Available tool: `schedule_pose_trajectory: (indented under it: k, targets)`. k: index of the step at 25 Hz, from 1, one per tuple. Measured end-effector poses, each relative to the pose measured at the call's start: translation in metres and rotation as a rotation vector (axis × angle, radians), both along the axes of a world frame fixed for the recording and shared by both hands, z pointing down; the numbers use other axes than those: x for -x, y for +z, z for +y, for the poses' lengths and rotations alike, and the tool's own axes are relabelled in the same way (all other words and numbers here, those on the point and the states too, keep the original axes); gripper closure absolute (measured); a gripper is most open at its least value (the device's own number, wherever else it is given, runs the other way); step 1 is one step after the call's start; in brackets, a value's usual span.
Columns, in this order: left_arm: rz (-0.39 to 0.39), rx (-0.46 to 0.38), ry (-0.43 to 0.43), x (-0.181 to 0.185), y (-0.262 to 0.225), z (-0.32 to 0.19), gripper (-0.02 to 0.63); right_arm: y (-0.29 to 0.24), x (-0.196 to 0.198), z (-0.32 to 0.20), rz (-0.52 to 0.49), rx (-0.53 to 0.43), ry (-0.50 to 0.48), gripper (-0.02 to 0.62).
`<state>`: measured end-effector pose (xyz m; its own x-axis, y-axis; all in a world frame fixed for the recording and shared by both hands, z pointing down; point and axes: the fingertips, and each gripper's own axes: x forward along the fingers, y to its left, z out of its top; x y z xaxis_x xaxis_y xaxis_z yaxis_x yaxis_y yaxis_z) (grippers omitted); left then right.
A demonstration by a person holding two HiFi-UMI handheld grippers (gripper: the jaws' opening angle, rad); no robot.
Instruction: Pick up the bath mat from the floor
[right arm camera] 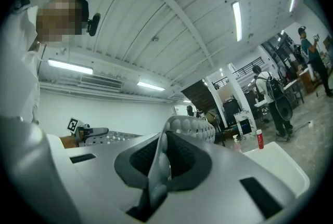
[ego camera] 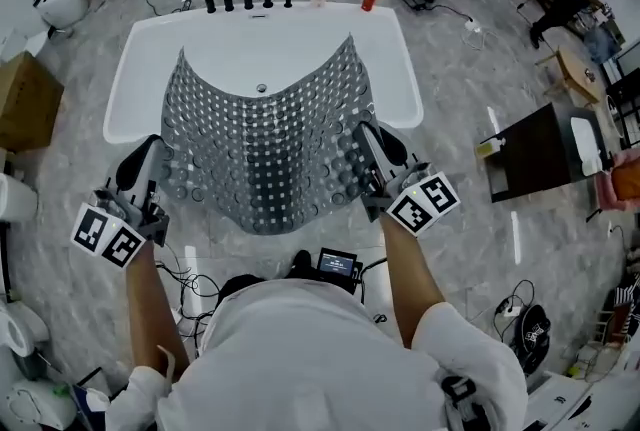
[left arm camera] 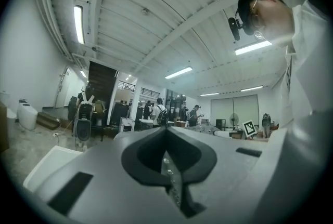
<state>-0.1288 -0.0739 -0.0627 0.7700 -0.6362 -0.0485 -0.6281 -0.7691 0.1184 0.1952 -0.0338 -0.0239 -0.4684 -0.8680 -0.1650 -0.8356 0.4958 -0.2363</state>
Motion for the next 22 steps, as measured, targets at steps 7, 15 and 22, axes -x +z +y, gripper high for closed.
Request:
schedule_pose_trajectory:
  k: [7,15,22]
  targets:
    - [0.061,-0.014,0.034,0.067,0.027,0.049,0.598,0.008,0.066,0.061,0.042,-0.021,0.042,0.558]
    - [0.087,-0.014,0.081,0.089,0.008,0.063,0.600,-0.020,0.092,0.085,0.051,-0.045,0.076,0.558]
    - [0.087,0.007,0.114,0.103,-0.004,0.081,0.600,-0.042,0.118,0.109,0.051,-0.043,0.075,0.558]
